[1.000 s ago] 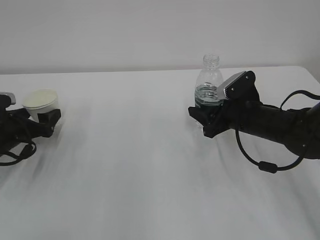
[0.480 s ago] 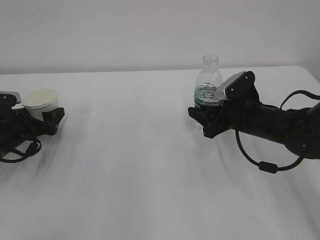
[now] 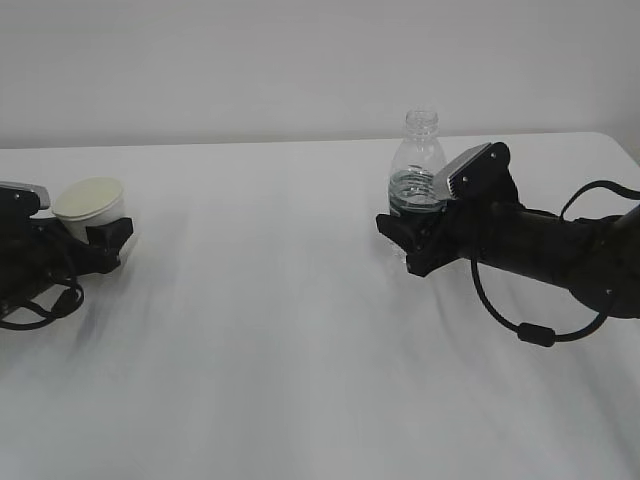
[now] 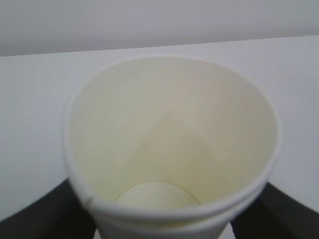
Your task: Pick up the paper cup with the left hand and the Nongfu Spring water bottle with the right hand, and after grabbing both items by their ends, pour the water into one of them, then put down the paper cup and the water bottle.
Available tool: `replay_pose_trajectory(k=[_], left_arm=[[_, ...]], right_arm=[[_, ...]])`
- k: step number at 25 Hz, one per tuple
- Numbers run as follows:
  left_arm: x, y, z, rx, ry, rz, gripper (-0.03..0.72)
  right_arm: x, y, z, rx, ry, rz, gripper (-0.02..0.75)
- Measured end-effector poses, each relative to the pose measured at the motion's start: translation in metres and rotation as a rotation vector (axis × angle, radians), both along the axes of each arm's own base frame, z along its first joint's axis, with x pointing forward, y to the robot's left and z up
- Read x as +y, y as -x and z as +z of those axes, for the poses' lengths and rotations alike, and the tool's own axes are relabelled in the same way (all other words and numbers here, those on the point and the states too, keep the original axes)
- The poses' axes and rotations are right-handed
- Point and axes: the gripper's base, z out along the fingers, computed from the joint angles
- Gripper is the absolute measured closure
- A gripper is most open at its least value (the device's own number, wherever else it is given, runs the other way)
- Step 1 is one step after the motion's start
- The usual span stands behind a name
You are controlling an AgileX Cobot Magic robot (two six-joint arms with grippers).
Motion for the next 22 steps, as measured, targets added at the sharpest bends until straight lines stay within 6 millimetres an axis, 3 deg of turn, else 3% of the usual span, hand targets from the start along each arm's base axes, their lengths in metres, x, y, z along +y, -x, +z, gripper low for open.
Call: replay_pose_trajectory(k=[12,22], left_arm=[[-0.009,0.003,0.000,0.013,0.024,-0.103,0.170],[-0.024,0.006,0.036,-0.049,0.025,-0.294,0.170]], right_arm=[[0.000,0.000,0.000,0.003,0.000,-0.001,0.270],[0.000,0.000,0.000,0.003,0.000,-0.001,0.271]])
